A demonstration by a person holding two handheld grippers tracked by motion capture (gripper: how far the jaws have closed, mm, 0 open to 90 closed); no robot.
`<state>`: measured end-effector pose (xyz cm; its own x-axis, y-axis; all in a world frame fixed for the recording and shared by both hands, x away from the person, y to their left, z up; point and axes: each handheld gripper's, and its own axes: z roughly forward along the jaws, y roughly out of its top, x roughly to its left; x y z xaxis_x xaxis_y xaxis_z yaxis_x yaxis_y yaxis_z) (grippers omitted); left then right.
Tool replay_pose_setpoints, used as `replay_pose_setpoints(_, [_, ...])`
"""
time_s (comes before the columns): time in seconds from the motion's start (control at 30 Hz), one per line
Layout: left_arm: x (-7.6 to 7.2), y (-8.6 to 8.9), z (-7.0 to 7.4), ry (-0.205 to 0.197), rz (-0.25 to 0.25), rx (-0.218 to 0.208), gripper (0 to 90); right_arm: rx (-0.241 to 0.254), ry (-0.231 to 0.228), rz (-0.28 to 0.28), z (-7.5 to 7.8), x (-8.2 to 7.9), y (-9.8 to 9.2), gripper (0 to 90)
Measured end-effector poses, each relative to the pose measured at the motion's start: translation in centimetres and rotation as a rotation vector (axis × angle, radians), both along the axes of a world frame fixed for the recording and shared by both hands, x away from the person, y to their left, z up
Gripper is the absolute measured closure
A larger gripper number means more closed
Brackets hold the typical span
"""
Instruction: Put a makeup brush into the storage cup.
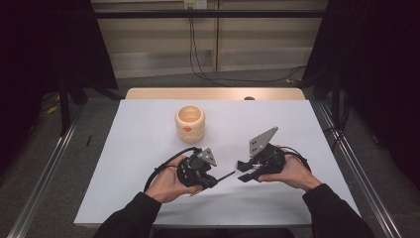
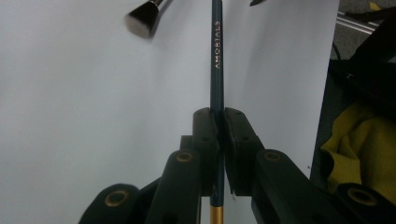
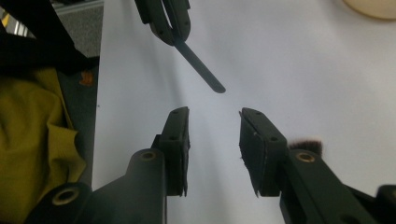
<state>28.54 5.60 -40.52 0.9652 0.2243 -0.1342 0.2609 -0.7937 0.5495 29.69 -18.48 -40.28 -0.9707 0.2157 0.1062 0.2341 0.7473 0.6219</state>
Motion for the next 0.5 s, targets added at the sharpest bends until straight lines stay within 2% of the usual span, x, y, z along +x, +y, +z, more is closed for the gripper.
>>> replay_pose_setpoints(0.03, [0.0,0.0,0.0,-0.003,-0.012,0.014,84.2,-0.007,0.002,0.013,-0.1,0.0,0.1,64.5])
replay_pose_setpoints(0.07, [-0.2,-0.1,-0.1,0.004,0.003,0.004,84.2,-0.017,0.002,0.020,-0.2,0.0,0.2,65.3])
replay_pose_setpoints(0.1, [-0.1,-0.2,0.0,-0.003,-0.017,0.021,84.2,-0.020,0.006,0.030,-0.2,0.0,0.3,66.1])
replay_pose_setpoints(0.2, [-0.4,-0.4,-0.2,0.009,-0.017,0.024,84.2,-0.033,0.012,0.049,-0.3,-0.2,0.6,68.8])
replay_pose_setpoints(0.27, [-0.4,-0.5,-0.2,-0.002,-0.042,0.041,84.2,-0.046,0.014,0.060,-0.2,-0.2,0.8,68.8])
replay_pose_setpoints(0.5, [-0.7,-1.0,-0.4,0.011,-0.051,0.045,84.1,-0.055,0.015,0.079,-0.4,-0.3,1.2,67.5])
